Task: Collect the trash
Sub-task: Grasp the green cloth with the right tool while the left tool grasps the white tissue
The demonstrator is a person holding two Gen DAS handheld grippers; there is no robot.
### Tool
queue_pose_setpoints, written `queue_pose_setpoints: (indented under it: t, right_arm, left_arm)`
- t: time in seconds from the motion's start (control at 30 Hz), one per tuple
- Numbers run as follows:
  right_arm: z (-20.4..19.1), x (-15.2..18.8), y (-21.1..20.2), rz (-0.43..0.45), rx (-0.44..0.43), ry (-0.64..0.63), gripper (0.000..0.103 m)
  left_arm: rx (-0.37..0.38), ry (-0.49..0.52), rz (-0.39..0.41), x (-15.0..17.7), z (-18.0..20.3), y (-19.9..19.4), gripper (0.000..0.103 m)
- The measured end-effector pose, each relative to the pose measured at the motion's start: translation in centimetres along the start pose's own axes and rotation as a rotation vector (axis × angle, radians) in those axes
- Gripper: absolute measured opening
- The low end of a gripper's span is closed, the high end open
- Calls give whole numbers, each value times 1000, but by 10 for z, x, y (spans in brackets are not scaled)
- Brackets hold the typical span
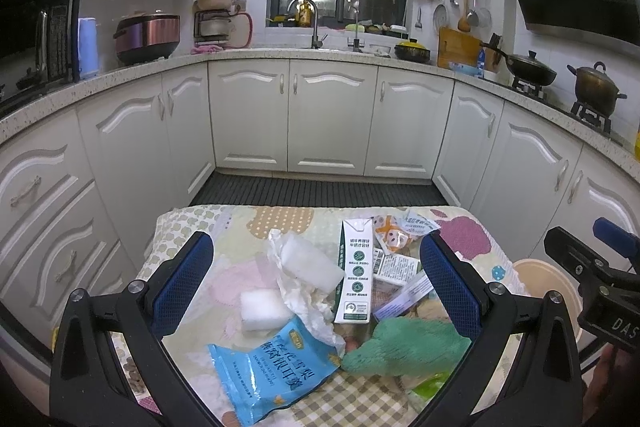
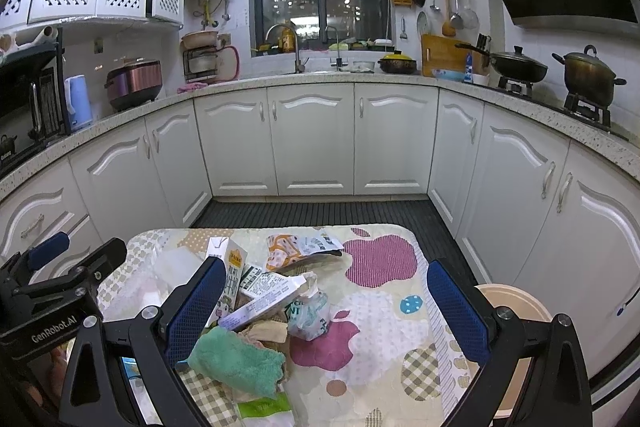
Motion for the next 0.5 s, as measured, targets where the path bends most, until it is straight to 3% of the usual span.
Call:
queue_pose_setpoints:
  t: [0.23, 0.5]
  right_arm:
    - [2, 6, 11, -56, -22, -5, 100]
    - [-2, 29, 36, -182, -88, -24, 100]
  left_arm:
    - [56, 1, -108, -1, -23, 13, 103]
    - [103, 20, -276, 14, -47, 37, 103]
Point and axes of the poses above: each gripper's, at about its wrist camera, not at the fingertips, and y roughly the way its jaws point, z to its right, x to its underside, the point moved 4 cm from there along y, roughly the way its jaws point, and after that the axes turned 9 degrees about -x, right-handed, at the moved point
